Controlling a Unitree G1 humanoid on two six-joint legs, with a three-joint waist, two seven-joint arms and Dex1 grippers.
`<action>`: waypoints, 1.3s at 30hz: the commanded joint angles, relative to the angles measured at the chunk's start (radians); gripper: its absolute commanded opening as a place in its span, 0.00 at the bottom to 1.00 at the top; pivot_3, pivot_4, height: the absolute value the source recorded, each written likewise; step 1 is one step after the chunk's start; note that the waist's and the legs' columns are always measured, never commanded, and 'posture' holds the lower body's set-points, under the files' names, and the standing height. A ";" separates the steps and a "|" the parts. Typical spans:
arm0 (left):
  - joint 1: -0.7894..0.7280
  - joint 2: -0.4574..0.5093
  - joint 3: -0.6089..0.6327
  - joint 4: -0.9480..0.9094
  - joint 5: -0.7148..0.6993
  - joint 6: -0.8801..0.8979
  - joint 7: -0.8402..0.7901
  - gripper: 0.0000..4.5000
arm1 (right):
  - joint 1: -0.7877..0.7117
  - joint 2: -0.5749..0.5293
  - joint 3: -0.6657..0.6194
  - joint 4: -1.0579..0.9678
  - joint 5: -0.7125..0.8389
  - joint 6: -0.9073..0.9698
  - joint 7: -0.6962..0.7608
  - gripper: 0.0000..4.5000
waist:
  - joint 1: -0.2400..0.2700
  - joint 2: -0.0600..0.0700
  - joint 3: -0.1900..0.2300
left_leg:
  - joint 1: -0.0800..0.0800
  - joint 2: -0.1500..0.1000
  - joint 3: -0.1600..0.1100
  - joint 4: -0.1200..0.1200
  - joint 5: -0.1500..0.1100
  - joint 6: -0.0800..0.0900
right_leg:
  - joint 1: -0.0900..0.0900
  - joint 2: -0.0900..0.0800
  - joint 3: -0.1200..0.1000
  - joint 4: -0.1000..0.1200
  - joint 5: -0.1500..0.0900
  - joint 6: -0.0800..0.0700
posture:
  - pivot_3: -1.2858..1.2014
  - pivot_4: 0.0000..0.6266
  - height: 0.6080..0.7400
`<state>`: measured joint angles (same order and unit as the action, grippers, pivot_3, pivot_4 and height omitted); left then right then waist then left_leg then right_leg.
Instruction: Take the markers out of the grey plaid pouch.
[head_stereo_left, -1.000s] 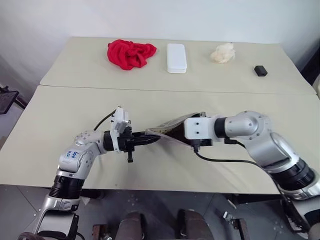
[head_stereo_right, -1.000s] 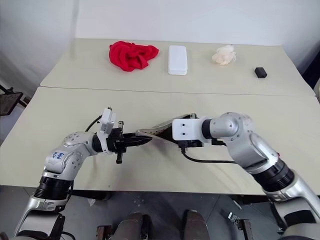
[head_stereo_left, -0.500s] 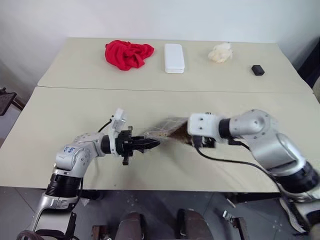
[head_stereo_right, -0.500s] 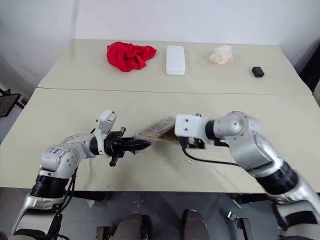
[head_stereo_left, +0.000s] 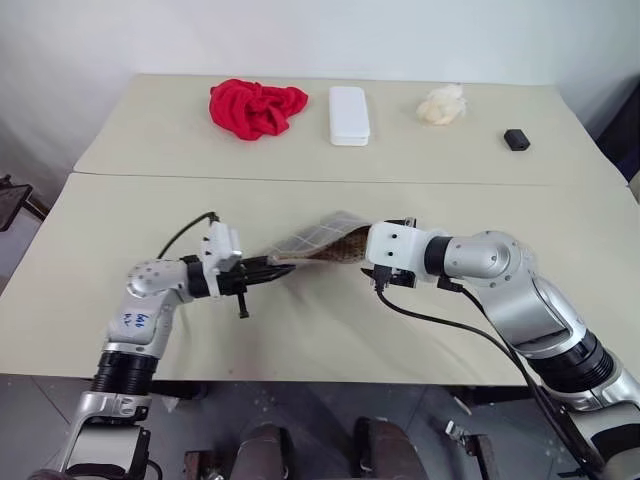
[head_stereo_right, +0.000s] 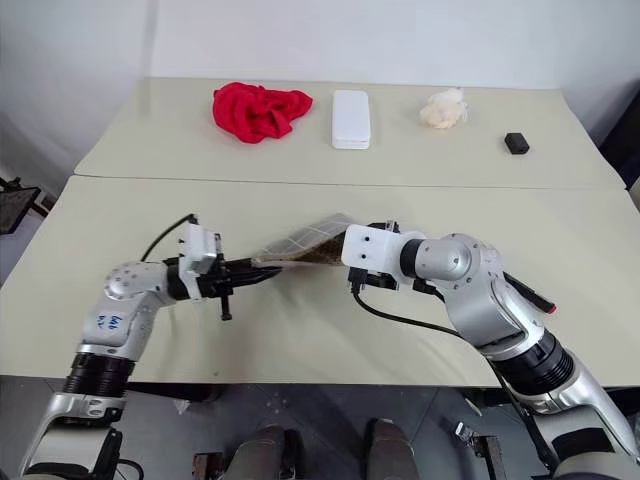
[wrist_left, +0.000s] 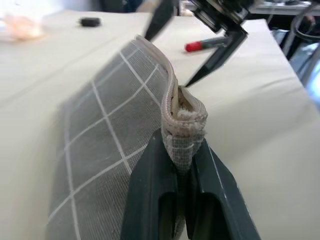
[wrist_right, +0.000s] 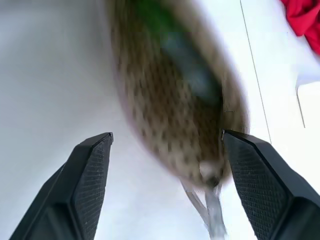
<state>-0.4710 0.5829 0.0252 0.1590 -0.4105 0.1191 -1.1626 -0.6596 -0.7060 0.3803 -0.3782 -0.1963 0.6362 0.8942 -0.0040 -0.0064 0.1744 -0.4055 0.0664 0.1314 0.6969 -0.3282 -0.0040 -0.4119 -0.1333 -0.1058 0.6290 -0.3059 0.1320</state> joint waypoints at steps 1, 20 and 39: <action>-0.051 0.071 0.010 -0.011 -0.045 0.097 -0.083 0.01 | -0.013 -0.011 -0.057 -0.029 0.030 0.002 0.014 0.82 | 0.002 0.000 0.000 | 0.000 0.000 0.000 0.000 0.000 0.000 | 0.000 0.000 0.000 0.000 0.000 0.000 | 0.52 0.24 1.00; -0.115 0.163 0.004 0.257 0.196 -0.486 -0.112 0.01 | 0.065 -0.143 -0.234 -0.017 0.227 -0.038 0.126 0.82 | 0.002 -0.001 0.000 | 0.000 0.000 0.001 -0.001 0.000 0.000 | -0.001 0.000 0.000 0.000 0.000 0.000 | 0.52 0.24 1.00; -0.398 -0.020 0.016 0.241 -0.095 0.135 -0.203 0.01 | 0.113 -0.285 -0.363 0.052 0.378 -0.093 0.244 0.82 | 0.013 -0.002 0.001 | 0.000 0.000 0.001 0.001 0.000 0.001 | 0.000 0.000 0.000 0.000 0.001 0.001 | 0.52 0.24 1.00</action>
<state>-0.8366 0.5902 0.0515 0.4359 -0.4769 0.2360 -1.3629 -0.5322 -0.9617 0.0702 -0.3251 0.1509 0.5475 1.1196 0.0086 -0.0081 0.1754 -0.4053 0.0662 0.1325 0.6979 -0.3285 -0.0033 -0.4116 -0.1330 -0.1055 0.6290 -0.3053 0.1332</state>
